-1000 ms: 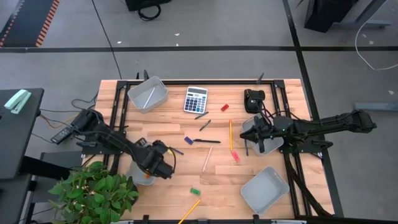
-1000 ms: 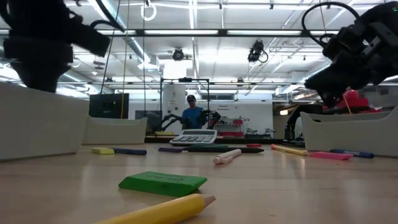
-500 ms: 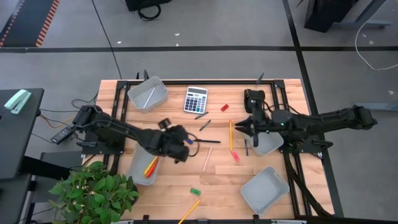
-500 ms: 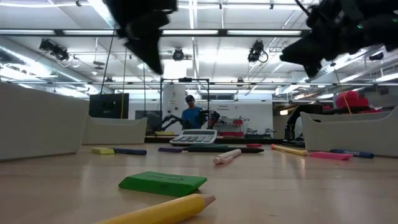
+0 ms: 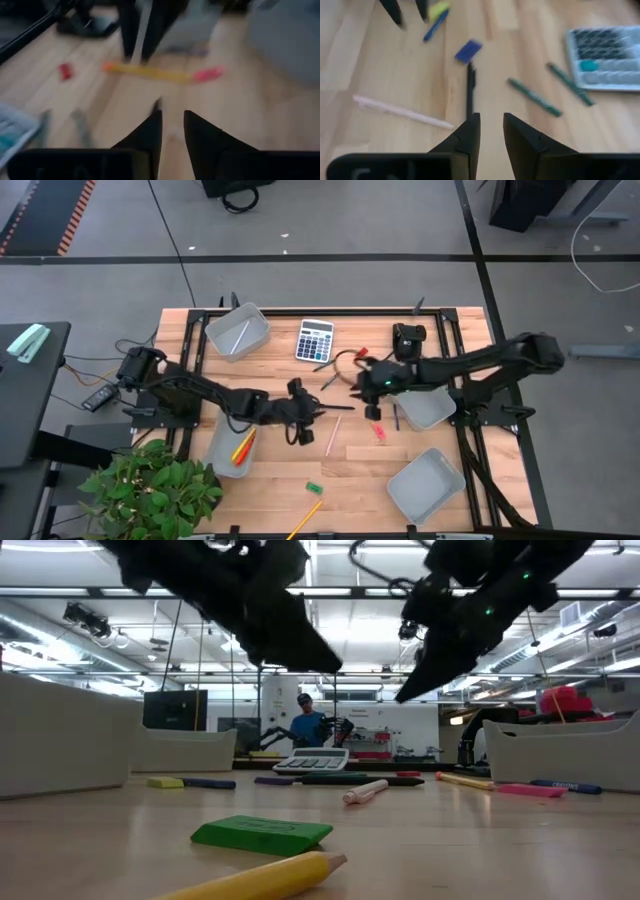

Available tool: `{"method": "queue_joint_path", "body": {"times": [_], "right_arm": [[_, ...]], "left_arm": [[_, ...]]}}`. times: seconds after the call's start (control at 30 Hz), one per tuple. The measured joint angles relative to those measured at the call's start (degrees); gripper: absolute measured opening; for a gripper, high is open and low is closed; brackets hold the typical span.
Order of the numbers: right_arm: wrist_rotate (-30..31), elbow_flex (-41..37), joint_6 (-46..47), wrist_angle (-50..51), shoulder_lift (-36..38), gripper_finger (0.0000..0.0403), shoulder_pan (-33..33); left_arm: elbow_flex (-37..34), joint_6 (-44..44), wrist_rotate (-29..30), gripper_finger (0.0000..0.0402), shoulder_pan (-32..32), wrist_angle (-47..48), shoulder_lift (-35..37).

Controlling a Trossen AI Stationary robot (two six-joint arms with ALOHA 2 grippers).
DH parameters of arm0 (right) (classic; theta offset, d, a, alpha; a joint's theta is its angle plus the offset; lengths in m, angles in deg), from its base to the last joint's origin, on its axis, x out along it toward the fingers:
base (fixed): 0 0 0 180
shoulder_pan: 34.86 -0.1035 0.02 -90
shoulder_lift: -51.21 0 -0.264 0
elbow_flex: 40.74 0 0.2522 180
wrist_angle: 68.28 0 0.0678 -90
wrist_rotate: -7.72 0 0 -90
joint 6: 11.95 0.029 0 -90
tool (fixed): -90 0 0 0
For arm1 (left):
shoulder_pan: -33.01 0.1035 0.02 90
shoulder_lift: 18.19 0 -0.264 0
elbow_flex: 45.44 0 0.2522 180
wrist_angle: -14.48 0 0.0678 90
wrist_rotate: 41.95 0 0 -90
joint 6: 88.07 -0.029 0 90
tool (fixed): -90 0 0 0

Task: Sort crayons/erasers/pens/pencils in bins
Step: Put the black ballpen into the bottom left gray bin

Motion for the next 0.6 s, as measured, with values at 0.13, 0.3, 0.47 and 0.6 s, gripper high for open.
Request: {"method": "queue_joint_path", "body": {"times": [0.13,0.3,0.47,0.6], "right_arm": [[-0.3,2.9,-0.5,0.2,-7.7,0.0086,0.0],[-0.6,4.5,-0.4,-0.9,-14.1,0.0086,0.0],[-2.3,4.5,1.5,-2.6,-18.3,0.0087,0.0],[-2.6,4.2,3.1,-2.4,-19.6,0.0087,0.0]], "left_arm": [[-5.9,0.4,-2.7,0.0071,-0.4,-17.1,0.0],[-9.5,2.0,2.4,0.0056,-2.7,-23.3,-1.9],[-9.1,1.0,7.1,0.0048,-4.8,-30.7,-8.2],[-8.5,-0.1,7.2,0.0049,-5.9,-36.0,-11.7]]}}
